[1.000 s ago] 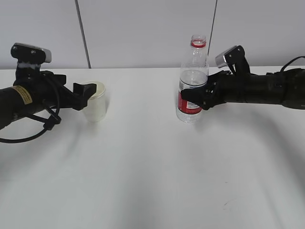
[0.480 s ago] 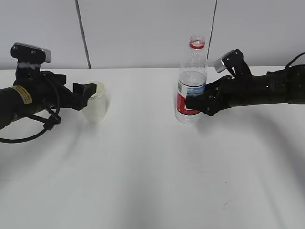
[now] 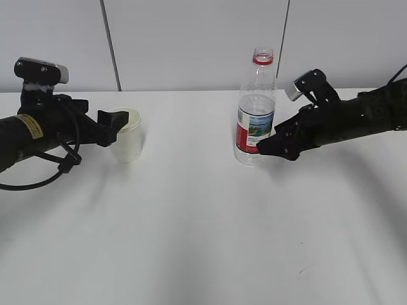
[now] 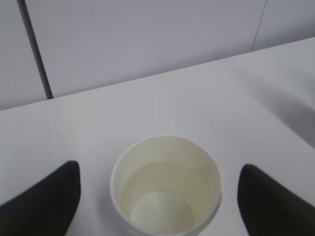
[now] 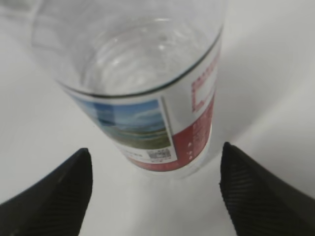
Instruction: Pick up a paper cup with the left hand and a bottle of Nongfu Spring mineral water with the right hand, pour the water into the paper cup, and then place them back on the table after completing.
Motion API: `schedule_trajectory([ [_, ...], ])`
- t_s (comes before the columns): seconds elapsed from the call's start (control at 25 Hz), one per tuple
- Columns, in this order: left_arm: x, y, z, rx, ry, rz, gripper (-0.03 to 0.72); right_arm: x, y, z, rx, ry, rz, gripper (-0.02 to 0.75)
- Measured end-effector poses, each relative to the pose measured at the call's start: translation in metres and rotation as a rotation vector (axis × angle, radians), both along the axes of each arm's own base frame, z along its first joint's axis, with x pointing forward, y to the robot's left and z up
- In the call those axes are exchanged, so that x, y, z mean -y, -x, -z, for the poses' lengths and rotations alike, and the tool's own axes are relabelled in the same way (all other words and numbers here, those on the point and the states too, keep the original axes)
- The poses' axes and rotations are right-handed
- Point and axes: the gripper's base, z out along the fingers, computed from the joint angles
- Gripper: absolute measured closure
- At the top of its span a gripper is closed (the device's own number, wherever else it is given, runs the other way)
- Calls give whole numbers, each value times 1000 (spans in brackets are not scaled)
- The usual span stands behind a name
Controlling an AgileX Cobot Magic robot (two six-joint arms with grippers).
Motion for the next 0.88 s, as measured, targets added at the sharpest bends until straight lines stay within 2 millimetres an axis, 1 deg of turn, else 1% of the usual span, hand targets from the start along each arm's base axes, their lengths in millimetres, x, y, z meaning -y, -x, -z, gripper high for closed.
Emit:
schedule_trajectory([
  [0.12, 0, 0, 0, -1, 1, 0, 98, 2, 3, -10, -13, 25, 13, 143],
  [0.4, 0, 0, 0, 0, 2, 0, 98, 5, 6, -24, -54, 9, 65, 144],
  [0.52, 0, 0, -2, 1, 0, -2, 98, 9, 7, -36, -62, -25, 117, 146],
  [0.68, -1, 1, -10, 16, 7, -6, 98, 19, 8, -52, -55, -59, 182, 146],
  [0.88, -2, 3, -18, 9, 3, -19, 98, 21, 12, -75, -22, -86, 213, 146],
])
